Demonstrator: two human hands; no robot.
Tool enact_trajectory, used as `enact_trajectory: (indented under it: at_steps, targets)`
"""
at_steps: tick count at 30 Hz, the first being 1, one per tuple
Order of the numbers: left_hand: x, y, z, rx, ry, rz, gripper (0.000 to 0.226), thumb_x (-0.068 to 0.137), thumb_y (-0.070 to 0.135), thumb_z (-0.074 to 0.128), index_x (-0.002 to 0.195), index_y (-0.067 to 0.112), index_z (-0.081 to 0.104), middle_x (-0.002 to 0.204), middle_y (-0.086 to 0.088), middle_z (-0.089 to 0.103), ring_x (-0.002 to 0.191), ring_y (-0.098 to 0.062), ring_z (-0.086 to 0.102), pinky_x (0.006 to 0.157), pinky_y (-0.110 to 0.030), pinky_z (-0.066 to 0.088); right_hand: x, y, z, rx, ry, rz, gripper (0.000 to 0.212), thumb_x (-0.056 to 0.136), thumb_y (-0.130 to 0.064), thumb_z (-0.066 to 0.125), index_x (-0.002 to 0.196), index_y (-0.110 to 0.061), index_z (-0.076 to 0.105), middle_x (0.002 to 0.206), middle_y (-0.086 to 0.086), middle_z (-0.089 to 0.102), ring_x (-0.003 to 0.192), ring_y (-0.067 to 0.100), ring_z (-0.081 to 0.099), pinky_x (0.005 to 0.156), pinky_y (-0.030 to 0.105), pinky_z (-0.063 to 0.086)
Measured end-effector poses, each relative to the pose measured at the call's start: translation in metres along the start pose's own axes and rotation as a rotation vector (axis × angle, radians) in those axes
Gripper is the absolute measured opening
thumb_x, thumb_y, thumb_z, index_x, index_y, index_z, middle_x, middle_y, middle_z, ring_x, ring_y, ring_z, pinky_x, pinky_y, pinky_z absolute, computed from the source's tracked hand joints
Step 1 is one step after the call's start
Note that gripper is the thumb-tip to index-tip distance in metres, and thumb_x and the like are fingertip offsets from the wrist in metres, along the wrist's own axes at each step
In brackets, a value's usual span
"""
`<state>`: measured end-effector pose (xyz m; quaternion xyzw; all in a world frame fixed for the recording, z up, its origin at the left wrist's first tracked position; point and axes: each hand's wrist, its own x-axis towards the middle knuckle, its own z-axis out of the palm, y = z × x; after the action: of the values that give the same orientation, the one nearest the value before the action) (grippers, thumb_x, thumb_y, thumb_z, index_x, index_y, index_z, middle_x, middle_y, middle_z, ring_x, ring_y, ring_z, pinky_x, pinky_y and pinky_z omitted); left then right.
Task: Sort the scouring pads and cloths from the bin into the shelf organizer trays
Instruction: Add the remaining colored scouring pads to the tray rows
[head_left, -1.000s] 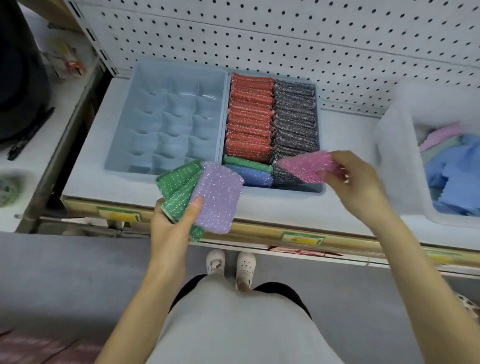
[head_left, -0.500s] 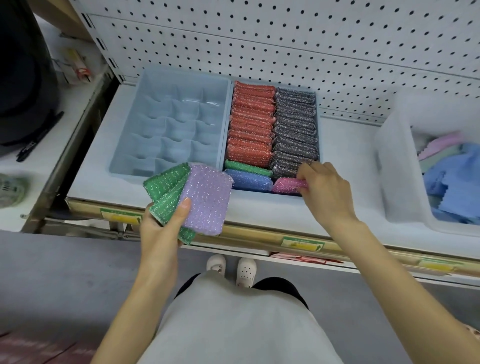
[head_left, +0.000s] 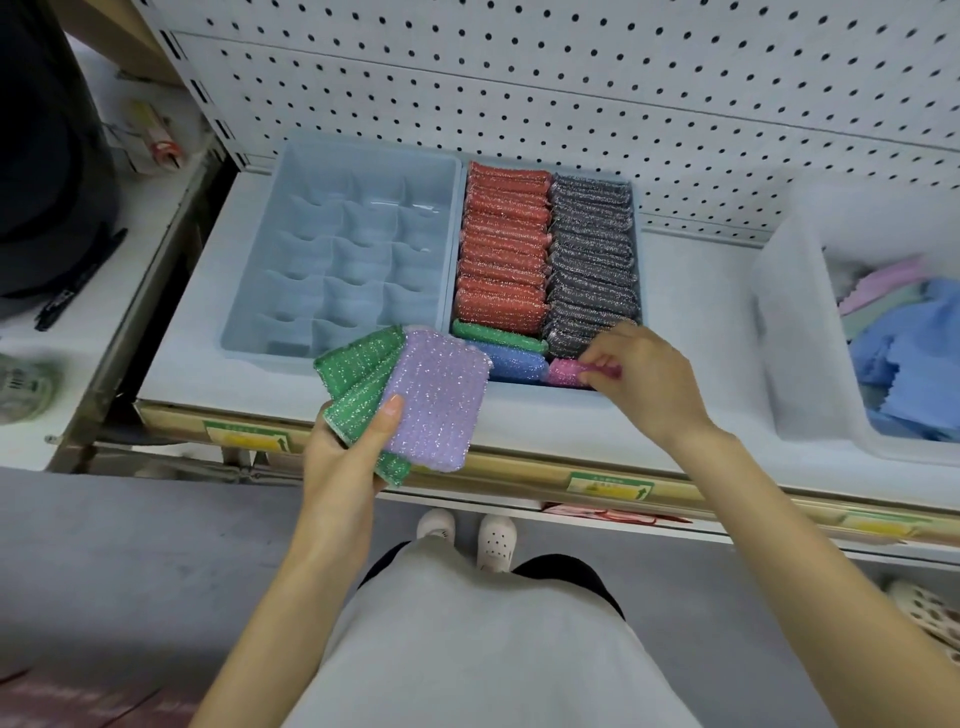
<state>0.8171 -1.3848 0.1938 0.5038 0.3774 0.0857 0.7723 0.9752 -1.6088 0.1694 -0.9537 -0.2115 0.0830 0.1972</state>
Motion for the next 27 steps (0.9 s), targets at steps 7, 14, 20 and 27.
enact_trajectory:
  at_steps: [7, 14, 20, 27]
  targets:
    - [0.000, 0.001, 0.004, -0.010, -0.069, -0.030, 0.053, 0.072, 0.026, 0.068, 0.124, 0.014, 0.060, 0.107, 0.004, 0.073, 0.095, -0.008, 0.068, 0.073, -0.022, 0.055, -0.002, -0.019, -0.004, 0.085, 0.123, 0.092, 0.011, 0.084, -0.010, 0.069, 0.092, -0.016, 0.072, 0.092, 0.002, 0.064, 0.087, 0.023, 0.061, 0.073, 0.034, 0.050]
    - [-0.003, -0.003, 0.017, -0.088, -0.170, -0.098, 0.052, 0.075, 0.015, 0.070, 0.125, 0.012, 0.058, 0.113, -0.003, 0.072, 0.101, -0.015, 0.069, 0.073, -0.025, 0.057, -0.057, -0.098, 0.018, 1.277, -0.188, 0.599, 0.026, 0.080, -0.022, 0.076, 0.097, -0.013, 0.058, 0.095, 0.010, 0.067, 0.083, 0.019, 0.067, 0.072, 0.041, 0.059]
    - [-0.002, -0.003, 0.016, -0.074, -0.148, -0.089, 0.063, 0.068, 0.035, 0.084, 0.122, 0.015, 0.060, 0.113, -0.003, 0.072, 0.098, -0.014, 0.069, 0.071, -0.025, 0.057, -0.059, -0.098, 0.022, 1.359, -0.088, 0.627, 0.034, 0.072, -0.015, 0.079, 0.099, -0.008, 0.061, 0.094, 0.008, 0.072, 0.093, 0.028, 0.066, 0.094, 0.054, 0.050]
    - [0.004, 0.002, 0.010, -0.077, -0.100, -0.079, 0.043, 0.086, 0.028, 0.056, 0.127, 0.016, 0.057, 0.113, -0.001, 0.072, 0.103, -0.024, 0.069, 0.076, -0.042, 0.060, -0.047, -0.017, -0.048, 1.049, 0.300, 0.403, 0.016, 0.085, 0.001, 0.064, 0.091, -0.014, 0.065, 0.081, -0.005, 0.068, 0.075, 0.012, 0.058, 0.076, 0.028, 0.046]
